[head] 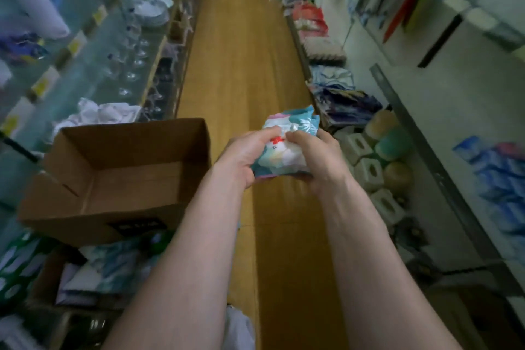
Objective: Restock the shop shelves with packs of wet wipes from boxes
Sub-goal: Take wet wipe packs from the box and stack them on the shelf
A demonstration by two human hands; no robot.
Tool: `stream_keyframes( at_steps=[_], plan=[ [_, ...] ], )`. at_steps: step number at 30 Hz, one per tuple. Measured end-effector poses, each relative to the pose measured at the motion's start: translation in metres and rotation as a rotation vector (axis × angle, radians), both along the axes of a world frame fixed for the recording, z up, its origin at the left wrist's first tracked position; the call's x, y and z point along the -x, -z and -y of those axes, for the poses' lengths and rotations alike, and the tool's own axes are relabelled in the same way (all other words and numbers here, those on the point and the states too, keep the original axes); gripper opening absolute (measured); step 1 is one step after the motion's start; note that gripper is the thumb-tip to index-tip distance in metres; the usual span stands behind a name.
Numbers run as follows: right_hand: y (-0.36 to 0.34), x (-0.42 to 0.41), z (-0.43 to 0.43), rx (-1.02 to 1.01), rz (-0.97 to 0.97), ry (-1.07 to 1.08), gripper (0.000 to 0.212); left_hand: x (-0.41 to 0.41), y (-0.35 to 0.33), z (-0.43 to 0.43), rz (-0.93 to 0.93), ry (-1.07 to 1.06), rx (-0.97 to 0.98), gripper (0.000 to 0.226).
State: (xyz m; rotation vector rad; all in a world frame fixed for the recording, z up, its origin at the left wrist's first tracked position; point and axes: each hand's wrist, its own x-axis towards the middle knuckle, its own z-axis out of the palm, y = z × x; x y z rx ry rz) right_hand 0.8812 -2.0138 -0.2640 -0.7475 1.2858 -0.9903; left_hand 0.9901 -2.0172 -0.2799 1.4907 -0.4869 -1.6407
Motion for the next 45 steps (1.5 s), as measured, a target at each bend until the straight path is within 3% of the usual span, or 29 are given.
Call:
stream_keyframes(
  at_steps=[4,7,11,15,20,24,27,29,31,34,36,41,45],
  plan=[
    [-0.012,0.080,-0.029,0.050,0.081,0.294,0.038,0.076,-0.013,-0.016,-0.129,0.054,0.040,0.012],
    [-0.020,0.141,-0.052,0.096,0.110,0.485,0.048,0.142,-0.022,-0.035,-0.180,0.186,0.053,0.013],
    [-0.031,0.223,-0.083,0.151,0.156,0.723,0.044,0.233,-0.034,-0.062,-0.241,0.394,0.080,0.027],
    [-0.041,0.299,-0.111,0.250,0.236,0.903,0.044,0.318,-0.053,-0.085,-0.335,0.523,0.119,0.006],
    [-0.068,0.394,-0.144,0.274,0.100,1.001,0.037,0.413,-0.082,-0.091,-0.324,0.697,0.203,0.033],
    [-0.092,0.464,-0.173,0.196,-0.015,1.033,0.028,0.483,-0.109,-0.084,-0.274,0.894,0.189,0.012],
    [-0.107,0.510,-0.186,0.187,-0.122,1.092,0.015,0.535,-0.119,-0.078,-0.336,1.003,0.110,0.010],
    [-0.113,0.538,-0.193,0.185,-0.222,1.082,0.025,0.568,-0.122,-0.076,-0.388,1.057,0.035,0.009],
    [-0.119,0.561,-0.199,0.178,-0.309,1.057,0.029,0.597,-0.124,-0.073,-0.439,1.088,-0.017,0.013],
    [-0.128,0.591,-0.204,0.206,-0.464,1.148,0.010,0.634,-0.130,-0.070,-0.455,1.195,0.066,0.019],
    [-0.133,0.610,-0.204,0.222,-0.550,1.232,0.014,0.653,-0.136,-0.068,-0.490,1.250,0.094,0.030],
    [-0.138,0.649,-0.208,0.308,-0.595,1.519,0.009,0.698,-0.148,-0.068,-0.463,1.362,0.063,0.026],
    [-0.143,0.675,-0.216,0.282,-0.557,1.548,0.015,0.733,-0.158,-0.072,-0.350,1.416,0.115,0.024]
  ],
)
